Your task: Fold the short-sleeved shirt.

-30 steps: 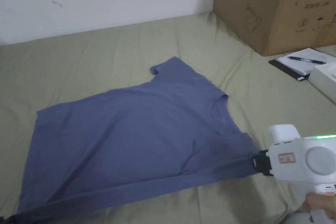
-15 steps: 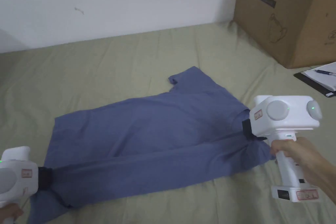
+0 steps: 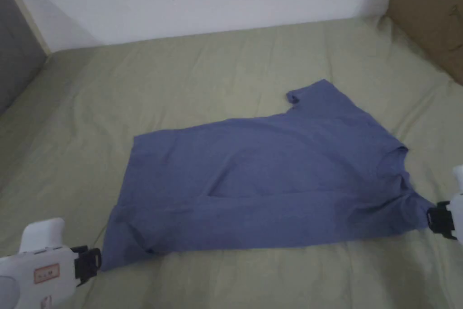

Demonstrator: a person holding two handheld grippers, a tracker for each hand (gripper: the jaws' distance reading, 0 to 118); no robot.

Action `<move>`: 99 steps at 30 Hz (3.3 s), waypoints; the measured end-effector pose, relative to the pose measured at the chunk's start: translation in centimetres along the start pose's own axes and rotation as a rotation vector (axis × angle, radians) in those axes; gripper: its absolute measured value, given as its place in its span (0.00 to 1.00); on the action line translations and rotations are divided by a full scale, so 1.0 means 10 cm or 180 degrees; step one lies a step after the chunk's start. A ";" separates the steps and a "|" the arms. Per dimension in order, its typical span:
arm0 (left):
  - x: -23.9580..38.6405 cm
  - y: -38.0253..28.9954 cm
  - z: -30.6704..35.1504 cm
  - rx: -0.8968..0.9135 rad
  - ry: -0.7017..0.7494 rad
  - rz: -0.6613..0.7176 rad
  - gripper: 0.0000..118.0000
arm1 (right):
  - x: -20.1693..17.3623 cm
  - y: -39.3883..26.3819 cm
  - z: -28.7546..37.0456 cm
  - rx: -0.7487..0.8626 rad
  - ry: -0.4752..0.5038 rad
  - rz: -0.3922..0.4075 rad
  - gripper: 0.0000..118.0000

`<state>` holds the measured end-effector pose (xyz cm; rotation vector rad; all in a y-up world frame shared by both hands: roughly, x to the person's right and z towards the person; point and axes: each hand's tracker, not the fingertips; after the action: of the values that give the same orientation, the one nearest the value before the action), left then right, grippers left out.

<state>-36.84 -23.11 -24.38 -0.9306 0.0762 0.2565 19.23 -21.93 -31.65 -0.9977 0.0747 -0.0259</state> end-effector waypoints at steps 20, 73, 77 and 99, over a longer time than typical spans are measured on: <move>-0.11 0.38 -0.92 -0.0401 0.0091 0.0263 0.07 | 0.11 -0.08 -0.44 -0.0128 0.0146 -0.0684 0.90; 0.54 1.12 -0.52 0.0212 -0.0024 -0.0161 0.00 | 0.06 1.75 -0.87 -0.0097 0.0025 0.0044 0.14; 0.64 1.26 -0.62 0.0176 0.0001 -0.0154 0.00 | 0.25 2.33 -1.78 -0.0592 0.0133 -0.0185 0.97; 0.45 2.34 -1.99 -0.0324 0.0295 0.0133 0.96 | 0.07 2.41 -2.30 -0.0963 -0.0363 0.0106 0.01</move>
<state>-37.42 -24.86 -55.33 -1.0430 0.1695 0.2578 17.89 -28.16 -64.36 -1.2979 -0.0100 0.0746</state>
